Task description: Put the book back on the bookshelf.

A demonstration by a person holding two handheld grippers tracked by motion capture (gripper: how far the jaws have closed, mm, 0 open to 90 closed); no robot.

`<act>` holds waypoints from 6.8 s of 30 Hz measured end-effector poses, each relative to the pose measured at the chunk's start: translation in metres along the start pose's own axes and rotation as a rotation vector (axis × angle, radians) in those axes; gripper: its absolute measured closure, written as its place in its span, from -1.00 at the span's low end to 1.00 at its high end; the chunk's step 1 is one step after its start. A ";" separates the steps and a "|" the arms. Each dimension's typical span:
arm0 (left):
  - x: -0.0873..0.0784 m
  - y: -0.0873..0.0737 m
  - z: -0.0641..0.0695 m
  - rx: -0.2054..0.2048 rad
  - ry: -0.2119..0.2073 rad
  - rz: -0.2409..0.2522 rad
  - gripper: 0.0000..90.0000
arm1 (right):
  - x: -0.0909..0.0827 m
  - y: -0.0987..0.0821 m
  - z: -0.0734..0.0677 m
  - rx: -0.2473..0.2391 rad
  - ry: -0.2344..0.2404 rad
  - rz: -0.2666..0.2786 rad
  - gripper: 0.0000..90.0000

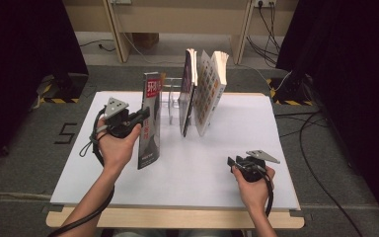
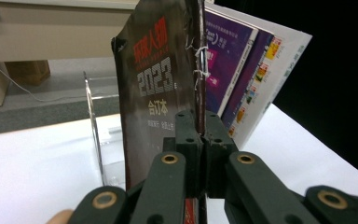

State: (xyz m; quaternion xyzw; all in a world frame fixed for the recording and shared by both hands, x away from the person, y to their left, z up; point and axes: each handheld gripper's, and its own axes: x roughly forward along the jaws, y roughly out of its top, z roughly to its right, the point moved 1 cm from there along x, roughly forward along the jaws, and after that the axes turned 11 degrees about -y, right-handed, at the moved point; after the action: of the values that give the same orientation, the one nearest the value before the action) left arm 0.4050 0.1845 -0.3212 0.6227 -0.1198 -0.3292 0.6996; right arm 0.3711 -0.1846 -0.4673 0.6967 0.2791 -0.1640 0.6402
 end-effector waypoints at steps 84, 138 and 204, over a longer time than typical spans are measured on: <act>0.051 0.040 -0.053 -0.021 0.191 0.023 0.94 | -0.001 -0.018 0.015 -0.006 -0.053 0.046 0.35; 0.025 -0.035 -0.059 0.065 0.198 0.061 0.90 | 0.001 -0.021 0.012 -0.022 -0.048 0.034 0.36; 0.014 -0.038 -0.065 0.035 0.147 0.125 0.91 | 0.004 -0.022 0.011 -0.025 -0.040 0.007 0.34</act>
State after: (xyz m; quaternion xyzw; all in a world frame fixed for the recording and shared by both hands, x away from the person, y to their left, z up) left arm 0.4416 0.2270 -0.3734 0.6484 -0.1127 -0.2361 0.7149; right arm 0.3626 -0.1937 -0.4885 0.6863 0.2660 -0.1723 0.6547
